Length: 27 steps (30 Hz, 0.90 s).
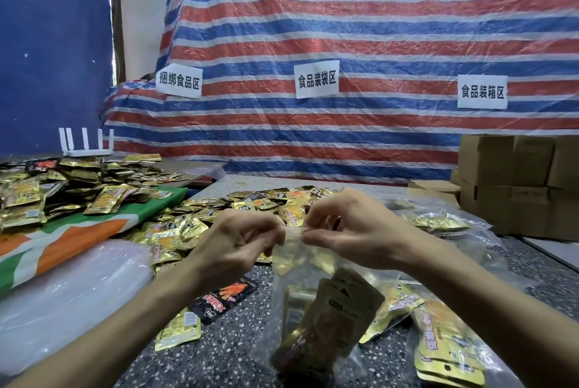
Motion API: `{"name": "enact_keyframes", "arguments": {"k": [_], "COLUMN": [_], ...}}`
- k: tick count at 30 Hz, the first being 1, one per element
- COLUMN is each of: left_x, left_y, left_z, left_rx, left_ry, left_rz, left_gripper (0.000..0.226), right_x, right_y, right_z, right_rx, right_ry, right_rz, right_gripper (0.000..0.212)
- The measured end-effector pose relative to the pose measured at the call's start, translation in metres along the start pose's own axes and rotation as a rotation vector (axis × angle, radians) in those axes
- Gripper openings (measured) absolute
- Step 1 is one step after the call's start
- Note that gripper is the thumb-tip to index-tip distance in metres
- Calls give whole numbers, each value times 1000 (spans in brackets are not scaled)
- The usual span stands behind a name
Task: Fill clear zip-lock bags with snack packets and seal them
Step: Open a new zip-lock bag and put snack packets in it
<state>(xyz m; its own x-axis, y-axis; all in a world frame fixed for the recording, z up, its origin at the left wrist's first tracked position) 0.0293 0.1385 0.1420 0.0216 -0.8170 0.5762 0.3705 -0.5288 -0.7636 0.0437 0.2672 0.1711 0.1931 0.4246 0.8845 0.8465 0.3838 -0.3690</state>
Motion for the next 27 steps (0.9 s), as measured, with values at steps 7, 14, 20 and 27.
{"name": "enact_keyframes", "arguments": {"k": [7, 14, 20, 27], "left_x": [11, 16, 18, 18], "left_y": [8, 10, 11, 12], "left_z": [-15, -17, -18, -17], "left_rx": [44, 43, 47, 52], "left_ry": [-9, 6, 31, 17], "left_rz": [62, 80, 100, 92], "left_gripper": [19, 27, 21, 15], "right_x": [10, 19, 27, 31], "right_y": [19, 34, 48, 62], "right_z": [39, 62, 73, 84], "right_rx": [-96, -136, -139, -150], "right_ry": [-32, -56, -97, -189], "right_rz": [-14, 8, 33, 77], "right_gripper": [7, 10, 6, 14]}}
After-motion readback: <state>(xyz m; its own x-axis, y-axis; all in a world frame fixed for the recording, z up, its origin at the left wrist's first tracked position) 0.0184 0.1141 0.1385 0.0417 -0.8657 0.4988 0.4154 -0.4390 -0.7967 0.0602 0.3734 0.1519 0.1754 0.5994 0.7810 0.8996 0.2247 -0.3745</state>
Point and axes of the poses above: each hand's wrist, its own y-axis away from the middle knuckle, its own x-axis out of the back of the hand, z = x × y, the point moved 9 cm from there along -y, towards the middle knuckle, and after that the axes turned 7 degrees about -x, right-handed, at the moved point
